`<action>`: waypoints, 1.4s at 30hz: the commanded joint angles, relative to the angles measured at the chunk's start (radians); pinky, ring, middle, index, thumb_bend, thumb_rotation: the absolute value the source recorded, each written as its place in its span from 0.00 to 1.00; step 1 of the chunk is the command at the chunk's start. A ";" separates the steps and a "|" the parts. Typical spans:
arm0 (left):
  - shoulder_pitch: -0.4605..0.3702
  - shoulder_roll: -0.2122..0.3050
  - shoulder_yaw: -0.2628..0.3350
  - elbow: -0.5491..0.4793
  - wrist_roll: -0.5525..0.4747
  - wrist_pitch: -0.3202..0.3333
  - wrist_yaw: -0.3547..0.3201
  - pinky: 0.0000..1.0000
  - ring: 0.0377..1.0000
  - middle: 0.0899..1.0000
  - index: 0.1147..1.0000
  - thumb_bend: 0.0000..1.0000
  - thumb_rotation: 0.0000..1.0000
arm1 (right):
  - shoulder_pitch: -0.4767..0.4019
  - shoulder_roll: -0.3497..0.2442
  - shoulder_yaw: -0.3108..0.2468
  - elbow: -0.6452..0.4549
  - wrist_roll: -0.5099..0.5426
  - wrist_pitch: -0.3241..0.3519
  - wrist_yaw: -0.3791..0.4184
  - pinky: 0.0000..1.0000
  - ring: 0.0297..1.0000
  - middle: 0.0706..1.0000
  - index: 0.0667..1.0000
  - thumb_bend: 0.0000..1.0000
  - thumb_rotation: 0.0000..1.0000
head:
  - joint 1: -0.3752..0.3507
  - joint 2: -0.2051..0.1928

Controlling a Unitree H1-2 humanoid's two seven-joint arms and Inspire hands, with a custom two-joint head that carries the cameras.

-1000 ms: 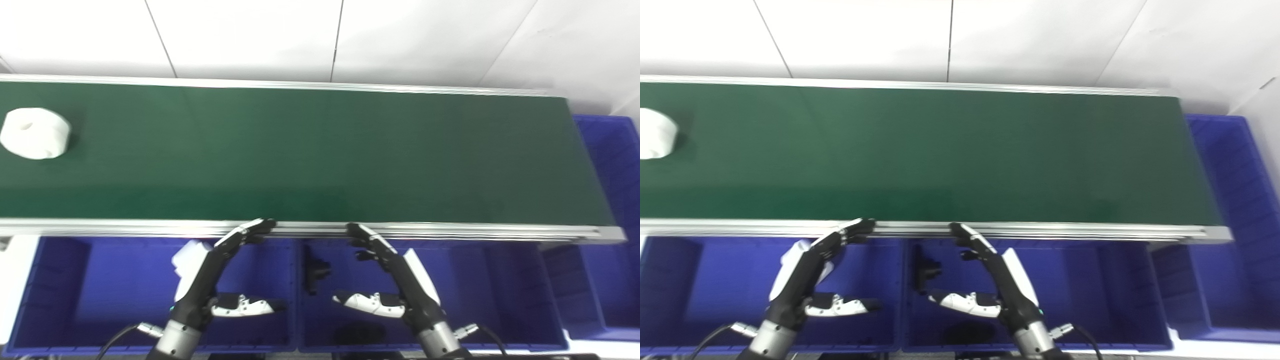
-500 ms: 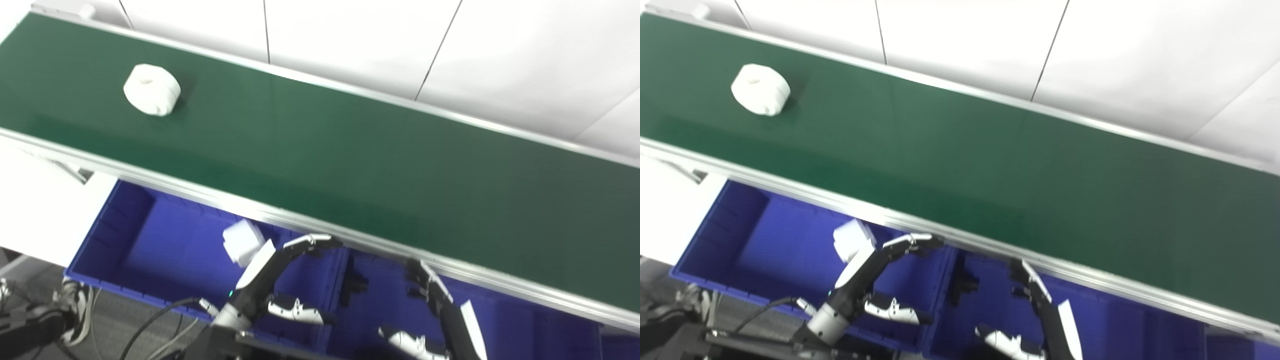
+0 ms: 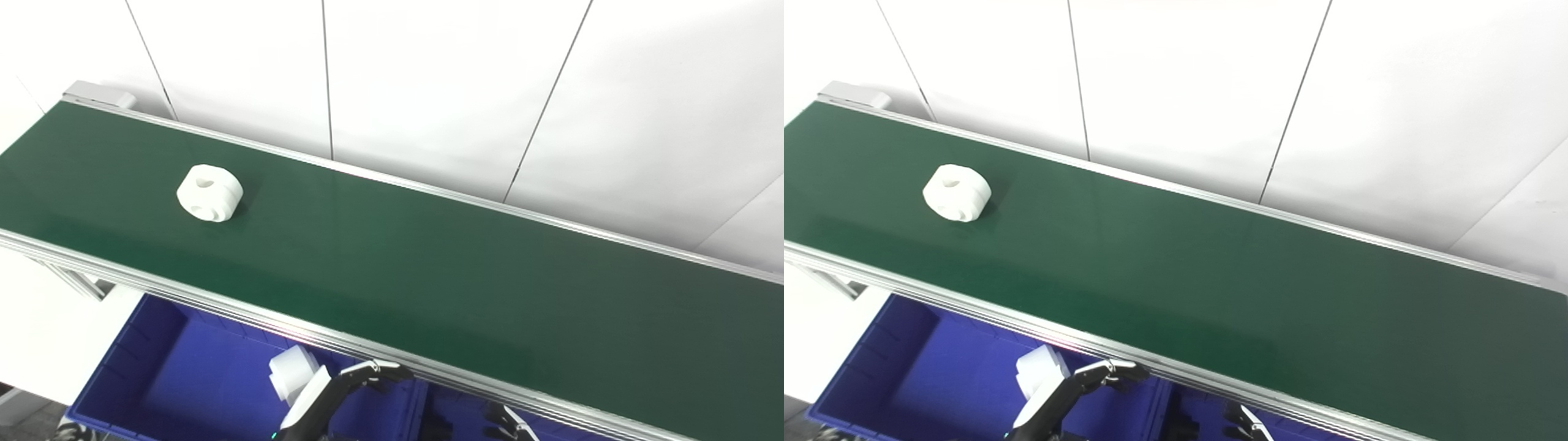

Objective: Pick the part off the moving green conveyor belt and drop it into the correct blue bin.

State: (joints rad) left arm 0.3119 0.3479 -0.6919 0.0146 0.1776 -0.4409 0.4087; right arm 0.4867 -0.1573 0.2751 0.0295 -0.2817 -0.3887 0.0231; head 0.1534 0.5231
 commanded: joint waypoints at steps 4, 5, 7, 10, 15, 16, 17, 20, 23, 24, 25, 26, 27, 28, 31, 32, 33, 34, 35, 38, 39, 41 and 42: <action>-0.020 0.028 0.050 -0.140 -0.005 -0.029 0.008 0.59 0.68 0.72 0.64 0.83 0.26 | -0.017 0.011 -0.005 0.019 -0.017 -0.070 -0.023 0.65 0.76 0.80 0.82 0.74 0.34 | 0.005 -0.028; -0.026 0.034 0.063 -0.165 -0.003 -0.029 0.005 0.57 0.66 0.72 0.64 0.82 0.26 | -0.019 0.012 -0.004 0.022 -0.019 -0.071 -0.024 0.65 0.76 0.80 0.82 0.73 0.34 | 0.004 -0.030; -0.036 0.043 0.093 -0.210 -0.019 -0.029 -0.019 0.56 0.65 0.71 0.64 0.82 0.25 | -0.024 0.013 -0.003 0.030 -0.010 -0.074 -0.024 0.65 0.76 0.80 0.82 0.73 0.33 | 0.002 -0.035; -0.051 0.047 0.148 -0.259 -0.044 -0.029 -0.063 0.54 0.64 0.71 0.64 0.84 0.24 | -0.028 0.014 0.000 0.033 -0.009 -0.073 -0.024 0.66 0.77 0.80 0.82 0.73 0.34 | -0.013 -0.030; -0.108 0.072 0.266 -0.327 -0.065 -0.029 -0.159 0.54 0.64 0.73 0.66 0.85 0.25 | -0.030 0.020 0.001 0.031 -0.013 -0.074 -0.029 0.64 0.75 0.79 0.81 0.73 0.31 | -0.031 -0.029; -0.123 0.076 0.288 -0.333 -0.073 -0.029 -0.181 0.54 0.65 0.74 0.67 0.85 0.24 | -0.031 0.019 0.003 0.032 -0.016 -0.076 -0.032 0.65 0.75 0.79 0.81 0.73 0.31 | -0.031 -0.028; -0.139 0.080 0.314 -0.337 -0.074 -0.029 -0.203 0.56 0.66 0.75 0.68 0.85 0.26 | -0.033 0.018 0.004 0.033 -0.020 -0.077 -0.036 0.64 0.74 0.79 0.81 0.72 0.30 | -0.029 -0.030; -0.164 0.072 0.388 -0.350 -0.059 -0.009 -0.263 0.59 0.69 0.77 0.70 0.85 0.31 | -0.034 0.017 0.006 0.037 -0.014 -0.078 -0.037 0.64 0.75 0.79 0.80 0.72 0.30 | -0.023 -0.031; -0.202 0.077 0.453 -0.371 -0.057 0.055 -0.320 0.66 0.73 0.77 0.73 0.83 0.31 | -0.038 0.014 0.010 0.039 -0.006 -0.080 -0.042 0.64 0.74 0.78 0.80 0.72 0.29 | -0.007 -0.033; -0.213 0.077 0.469 -0.371 -0.059 0.068 -0.336 0.67 0.74 0.78 0.74 0.81 0.32 | -0.039 0.014 0.010 0.039 -0.004 -0.080 -0.043 0.64 0.74 0.78 0.79 0.72 0.29 | -0.007 -0.033; -0.227 0.082 0.485 -0.366 -0.052 0.079 -0.355 0.68 0.76 0.80 0.76 0.78 0.32 | -0.039 0.013 0.011 0.039 0.000 -0.080 -0.042 0.64 0.74 0.77 0.79 0.73 0.29 | 0.003 -0.032; -0.242 0.084 0.502 -0.356 -0.049 0.082 -0.369 0.69 0.76 0.81 0.77 0.77 0.32 | -0.040 0.012 0.013 0.040 0.004 -0.081 -0.042 0.64 0.74 0.77 0.79 0.73 0.29 | 0.003 -0.032; -0.250 0.081 0.515 -0.349 -0.046 0.081 -0.381 0.69 0.77 0.82 0.77 0.75 0.31 | -0.042 0.010 0.015 0.041 0.008 -0.081 -0.043 0.64 0.74 0.77 0.79 0.73 0.29 | 0.011 -0.032; -0.263 0.079 0.532 -0.336 -0.040 0.079 -0.392 0.68 0.77 0.82 0.78 0.74 0.31 | -0.043 0.008 0.016 0.041 0.006 -0.081 -0.044 0.64 0.74 0.77 0.79 0.73 0.29 | 0.013 -0.032; -0.301 0.088 0.571 -0.309 -0.019 0.114 -0.431 0.72 0.81 0.85 0.80 0.70 0.30 | -0.045 0.001 0.023 0.040 0.010 -0.081 -0.049 0.65 0.74 0.77 0.79 0.73 0.29 | 0.019 -0.031; -0.308 0.091 0.582 -0.309 -0.010 0.140 -0.444 0.72 0.82 0.86 0.81 0.70 0.31 | -0.046 0.000 0.025 0.040 0.015 -0.081 -0.049 0.65 0.75 0.77 0.79 0.73 0.29 | 0.019 -0.031; -0.326 0.099 0.595 -0.301 -0.003 0.171 -0.462 0.72 0.82 0.86 0.82 0.70 0.32 | -0.047 -0.002 0.026 0.040 0.022 -0.081 -0.048 0.65 0.75 0.77 0.79 0.73 0.29 | 0.026 -0.028; -0.338 0.104 0.605 -0.294 0.002 0.192 -0.477 0.73 0.83 0.87 0.83 0.70 0.33 | -0.047 -0.003 0.027 0.040 0.027 -0.081 -0.048 0.65 0.75 0.77 0.79 0.73 0.29 | 0.026 -0.028; -0.357 0.111 0.614 -0.282 0.018 0.218 -0.490 0.74 0.83 0.88 0.84 0.70 0.33 | -0.048 -0.005 0.028 0.039 0.032 -0.081 -0.046 0.65 0.75 0.77 0.79 0.74 0.29 | 0.030 -0.026; -0.403 0.130 0.628 -0.245 0.063 0.284 -0.531 0.80 0.86 0.89 0.86 0.73 0.36 | -0.049 -0.013 0.032 0.036 0.047 -0.080 -0.040 0.64 0.75 0.77 0.79 0.73 0.29 | 0.037 -0.022; -0.419 0.135 0.632 -0.222 0.068 0.293 -0.541 0.82 0.88 0.90 0.86 0.74 0.36 | -0.049 -0.015 0.033 0.034 0.046 -0.080 -0.041 0.64 0.75 0.77 0.79 0.73 0.29 | 0.037 -0.022; -0.442 0.139 0.635 -0.186 0.078 0.300 -0.554 0.85 0.89 0.90 0.85 0.76 0.34 | -0.051 -0.019 0.035 0.032 0.046 -0.080 -0.044 0.63 0.75 0.77 0.80 0.73 0.29 | 0.046 -0.022; -0.461 0.145 0.631 -0.157 0.093 0.312 -0.562 0.85 0.89 0.90 0.85 0.76 0.34 | -0.052 -0.021 0.037 0.033 0.047 -0.080 -0.047 0.63 0.75 0.77 0.80 0.73 0.29 | 0.053 -0.017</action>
State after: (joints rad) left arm -0.1070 0.4729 -0.0701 -0.1513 0.2514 -0.1384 -0.1460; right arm 0.4340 -0.1735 0.3078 0.0887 -0.2458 -0.4079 -0.0153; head 0.1994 0.5001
